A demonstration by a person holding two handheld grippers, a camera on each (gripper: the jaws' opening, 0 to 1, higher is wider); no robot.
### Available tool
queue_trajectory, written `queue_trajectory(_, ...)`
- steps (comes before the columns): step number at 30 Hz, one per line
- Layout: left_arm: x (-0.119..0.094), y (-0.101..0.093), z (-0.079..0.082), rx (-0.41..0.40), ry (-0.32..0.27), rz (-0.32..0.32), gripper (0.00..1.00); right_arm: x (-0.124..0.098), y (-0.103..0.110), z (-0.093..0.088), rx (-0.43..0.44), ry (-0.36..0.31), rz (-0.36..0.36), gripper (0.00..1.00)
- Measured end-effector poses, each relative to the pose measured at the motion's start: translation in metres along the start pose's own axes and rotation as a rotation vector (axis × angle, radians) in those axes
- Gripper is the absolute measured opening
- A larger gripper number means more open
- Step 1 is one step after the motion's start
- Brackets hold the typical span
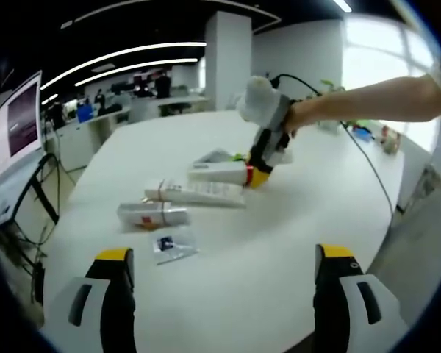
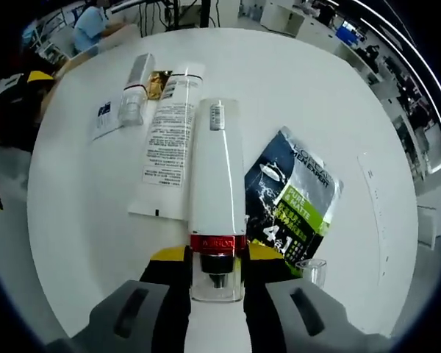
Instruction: Arrange the skincare products in the storage area until every visible bottle or jar stands upright without overlapping.
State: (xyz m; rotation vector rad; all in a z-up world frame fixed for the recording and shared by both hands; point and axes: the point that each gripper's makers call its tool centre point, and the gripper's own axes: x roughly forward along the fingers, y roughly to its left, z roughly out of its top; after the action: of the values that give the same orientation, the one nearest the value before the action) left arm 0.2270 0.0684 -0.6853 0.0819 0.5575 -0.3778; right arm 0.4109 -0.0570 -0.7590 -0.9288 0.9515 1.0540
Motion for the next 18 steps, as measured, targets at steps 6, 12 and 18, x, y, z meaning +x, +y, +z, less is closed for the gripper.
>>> queue_trajectory(6, 0.0, -0.002, 0.001, 0.008, -0.002, -0.005, 0.94, -0.015, -0.002, 0.0, -0.08, -0.002, -0.065, 0.26)
queue_trajectory(12, 0.0, -0.004, 0.0, 0.01, 0.002, -0.01, 0.94, -0.025, -0.002, -0.005, -0.148, 0.009, -0.113, 0.26)
queue_trajectory(18, 0.0, -0.005, 0.0, 0.016, 0.003, -0.013, 0.94, -0.036, 0.003, -0.008, -0.213, 0.006, -0.148, 0.26)
